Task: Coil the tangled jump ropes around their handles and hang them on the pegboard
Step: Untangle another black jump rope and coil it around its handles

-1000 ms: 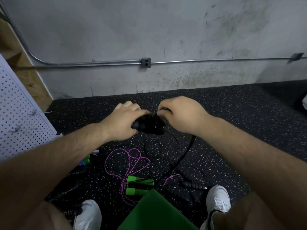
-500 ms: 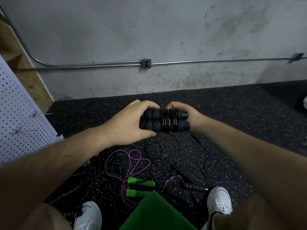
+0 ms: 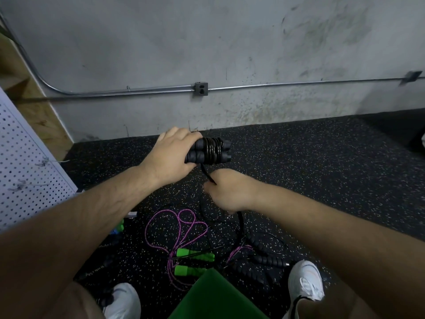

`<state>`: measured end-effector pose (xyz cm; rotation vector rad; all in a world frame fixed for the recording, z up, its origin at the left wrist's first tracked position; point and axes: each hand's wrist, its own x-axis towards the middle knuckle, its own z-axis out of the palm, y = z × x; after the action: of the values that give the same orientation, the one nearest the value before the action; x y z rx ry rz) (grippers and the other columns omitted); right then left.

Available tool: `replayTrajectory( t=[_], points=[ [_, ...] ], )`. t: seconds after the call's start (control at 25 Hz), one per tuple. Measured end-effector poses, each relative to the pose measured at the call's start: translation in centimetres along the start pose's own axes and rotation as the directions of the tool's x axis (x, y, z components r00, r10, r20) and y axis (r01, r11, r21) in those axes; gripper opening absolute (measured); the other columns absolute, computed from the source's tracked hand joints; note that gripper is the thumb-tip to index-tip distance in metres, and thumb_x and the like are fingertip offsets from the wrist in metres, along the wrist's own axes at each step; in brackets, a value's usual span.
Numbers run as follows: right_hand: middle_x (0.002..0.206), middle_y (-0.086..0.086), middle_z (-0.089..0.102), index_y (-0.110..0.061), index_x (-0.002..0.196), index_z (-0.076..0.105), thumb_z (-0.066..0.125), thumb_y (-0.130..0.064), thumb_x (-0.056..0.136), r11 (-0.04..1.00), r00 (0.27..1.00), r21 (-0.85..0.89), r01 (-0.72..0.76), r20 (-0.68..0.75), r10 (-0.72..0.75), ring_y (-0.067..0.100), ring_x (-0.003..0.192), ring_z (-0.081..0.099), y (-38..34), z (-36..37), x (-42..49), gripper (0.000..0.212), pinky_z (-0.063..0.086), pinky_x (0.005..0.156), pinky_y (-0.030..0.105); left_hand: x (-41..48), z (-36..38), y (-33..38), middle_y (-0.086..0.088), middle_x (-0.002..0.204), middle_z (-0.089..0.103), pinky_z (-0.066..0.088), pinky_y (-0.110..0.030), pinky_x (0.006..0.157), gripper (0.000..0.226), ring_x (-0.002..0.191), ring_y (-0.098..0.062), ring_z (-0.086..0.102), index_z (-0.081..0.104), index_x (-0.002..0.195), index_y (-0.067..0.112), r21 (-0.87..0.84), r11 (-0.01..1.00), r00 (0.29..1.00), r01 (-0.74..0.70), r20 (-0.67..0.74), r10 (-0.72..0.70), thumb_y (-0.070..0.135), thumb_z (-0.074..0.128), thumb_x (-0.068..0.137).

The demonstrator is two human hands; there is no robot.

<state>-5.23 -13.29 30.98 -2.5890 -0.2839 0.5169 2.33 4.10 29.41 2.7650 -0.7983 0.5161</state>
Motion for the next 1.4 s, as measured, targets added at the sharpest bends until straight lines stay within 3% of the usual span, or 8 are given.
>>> replayTrajectory(
  t=[0.12,0.32,0.52,0.68,0.88,1.08,1.2,1.4],
  points=[
    [0.077,0.001,0.066,-0.016,0.093,0.063,0.047,-0.032,0.103,0.979,0.995,-0.184,0.09,-0.029,-0.097,0.015,0.06,0.064,-0.4,-2.7,-2.3,0.025,0.049,0.051,0.028,-0.2,0.4,-0.3,0.0,0.124,0.049,0.033,-0.043,0.107,0.066,0.119,-0.021,0.039,0.045,0.143,0.027,0.077,0.996,0.997,-0.033,0.068,0.028,0.029,0.074,0.083],
    [0.089,-0.015,0.067,-0.034,0.101,0.069,0.055,-0.045,0.098,0.876,0.87,-0.455,0.162,-0.353,-0.344,0.008,0.084,0.061,1.3,-6.1,-2.1,0.018,0.052,0.073,0.031,-1.0,0.3,0.6,0.007,0.111,0.042,0.034,-0.039,0.106,0.072,0.11,-0.013,0.034,0.037,0.147,0.033,0.02,0.993,0.967,-0.116,0.23,0.108,0.043,0.073,0.085],
    [0.089,-0.018,0.07,-0.034,0.09,0.072,0.074,-0.044,0.085,0.973,0.889,-0.1,0.208,-0.397,-0.23,0.002,0.086,0.063,5.6,-7.6,0.6,0.011,0.051,0.08,0.031,-2.6,-1.2,3.6,0.019,0.111,0.045,0.034,-0.029,0.102,0.068,0.109,-0.006,0.037,0.046,0.137,0.031,-0.288,0.945,0.947,-0.157,0.229,0.227,0.043,0.079,0.08],
    [0.088,0.004,0.067,-0.007,0.091,0.068,0.069,-0.015,0.089,0.807,0.935,0.495,0.321,-0.3,-0.187,0.005,0.076,0.064,7.6,-6.3,1.1,0.009,0.052,0.072,0.022,-3.0,-3.8,4.6,0.023,0.119,0.047,0.035,-0.016,0.101,0.07,0.118,0.001,0.042,0.046,0.135,0.036,-0.516,0.856,0.972,-0.023,0.188,0.14,0.03,0.085,0.076],
    [0.073,0.004,0.056,-0.015,0.091,0.06,0.036,-0.031,0.109,0.84,0.993,0.531,0.115,-0.079,-0.086,0.018,0.066,0.056,5.4,1.9,1.1,0.034,0.054,0.067,0.037,-2.4,-3.2,3.8,0.02,0.12,0.045,0.032,-0.026,0.109,0.071,0.124,-0.005,0.038,0.046,0.136,0.028,-0.453,0.888,0.99,0.084,0.139,-0.023,0.024,0.084,0.077],
    [0.07,0.003,0.048,-0.006,0.106,0.054,0.035,-0.034,0.109,0.787,0.997,0.617,-0.001,0.058,-0.045,0.014,0.051,0.047,2.5,3.4,0.1,0.034,0.048,0.048,0.025,-1.5,-1.3,2.1,0.01,0.123,0.047,0.033,-0.032,0.108,0.07,0.119,-0.009,0.035,0.047,0.137,0.022,-0.288,0.954,0.996,0.077,0.072,-0.058,0.029,0.083,0.078],
    [0.07,0.003,0.052,-0.011,0.096,0.055,0.036,-0.037,0.108,0.891,0.988,0.45,-0.055,0.153,-0.016,0.016,0.052,0.051,0.5,3.1,-1.1,0.035,0.044,0.047,0.027,-1.0,-1.0,0.4,0.009,0.121,0.045,0.032,-0.038,0.11,0.071,0.116,-0.011,0.033,0.046,0.139,0.021,-0.171,0.981,0.996,0.087,0.018,-0.085,0.028,0.083,0.079],
    [0.085,0.0,0.061,-0.015,0.1,0.06,0.041,-0.039,0.106,0.982,0.997,-0.18,0.061,-0.034,-0.068,0.013,0.069,0.058,-2.3,-1.0,-5.1,0.032,0.04,0.051,0.026,-1.2,-0.4,-1.5,0.002,0.124,0.048,0.031,-0.045,0.112,0.069,0.121,-0.018,0.035,0.046,0.142,0.024,-0.048,0.998,0.987,0.049,0.154,-0.041,0.026,0.08,0.082]
  ],
)
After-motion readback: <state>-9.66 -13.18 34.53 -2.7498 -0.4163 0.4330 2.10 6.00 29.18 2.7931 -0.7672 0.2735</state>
